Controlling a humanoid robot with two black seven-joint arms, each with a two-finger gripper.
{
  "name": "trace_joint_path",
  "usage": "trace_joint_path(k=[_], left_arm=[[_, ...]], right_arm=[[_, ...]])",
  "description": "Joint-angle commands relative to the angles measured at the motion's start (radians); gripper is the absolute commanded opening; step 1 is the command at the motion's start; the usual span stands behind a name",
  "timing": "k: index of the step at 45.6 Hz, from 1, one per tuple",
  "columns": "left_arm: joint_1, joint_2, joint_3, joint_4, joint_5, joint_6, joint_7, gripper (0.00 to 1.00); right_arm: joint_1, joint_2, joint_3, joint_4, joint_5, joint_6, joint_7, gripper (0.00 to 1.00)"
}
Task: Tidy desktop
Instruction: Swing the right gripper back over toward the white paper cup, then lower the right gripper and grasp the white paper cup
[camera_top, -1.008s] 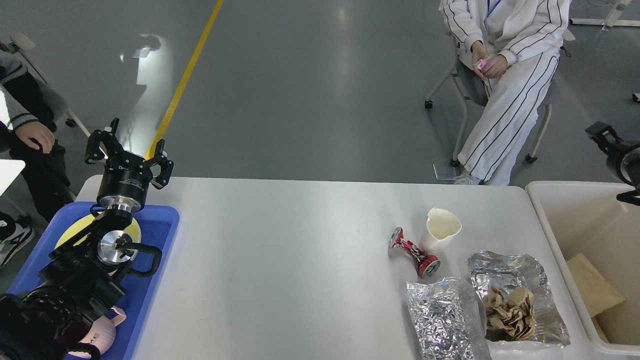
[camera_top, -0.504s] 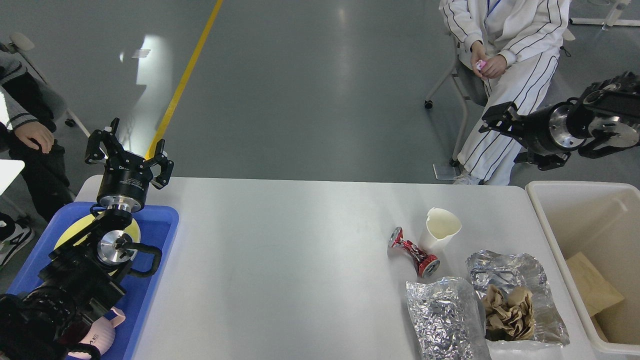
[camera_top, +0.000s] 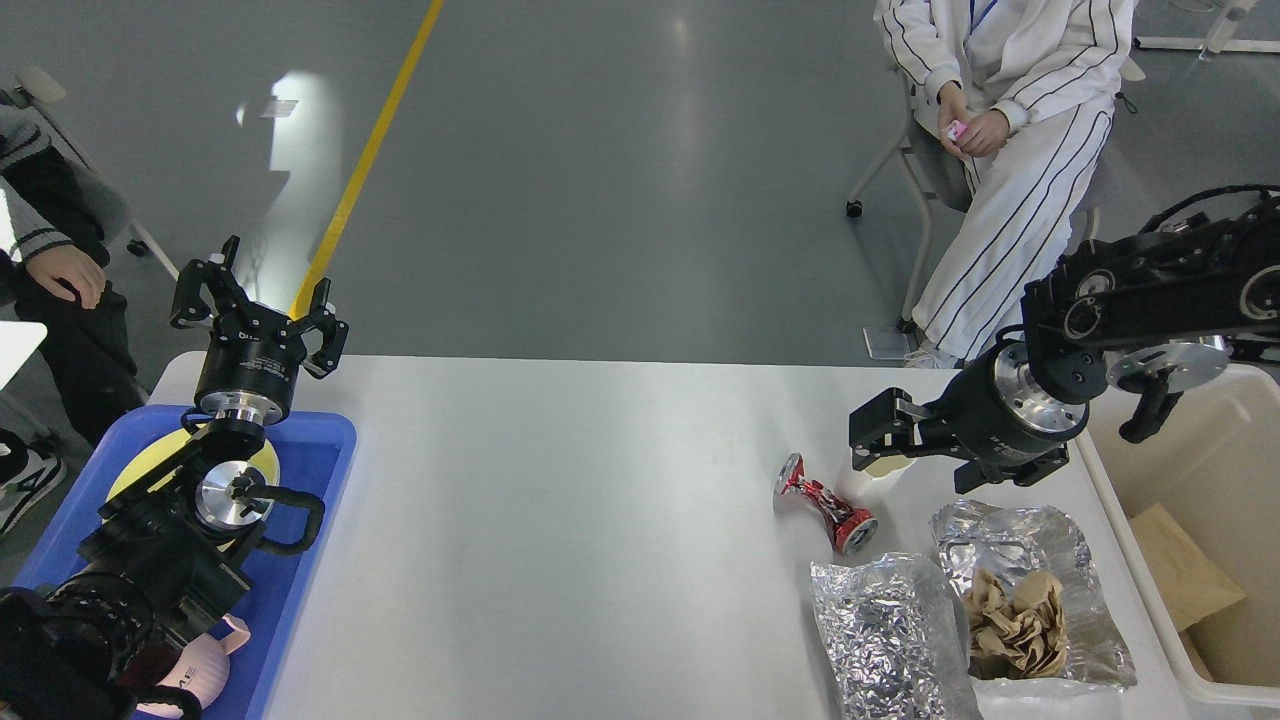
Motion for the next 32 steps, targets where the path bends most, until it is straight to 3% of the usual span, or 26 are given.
trace_joint_path(k=[1,14,32], left_arm=[[0.000,0.001,0.000,0.000,0.000,0.000,0.000,0.97],[0.000,0.001,0.000,0.000,0.000,0.000,0.000,0.97],[0.000,-0.001,0.000,0.000,0.000,0.000,0.000,0.97]], right_arm=[[-0.033,0.020,-0.009,-0.045,-0.002,-0.019,0.000,1.00],[-0.270,-0.033,0.019,-0.253,-0.004,-0.152,0.002,1.00],[-0.534,0.014,0.134,-0.496,0.005,-0.212,0.002,1.00]])
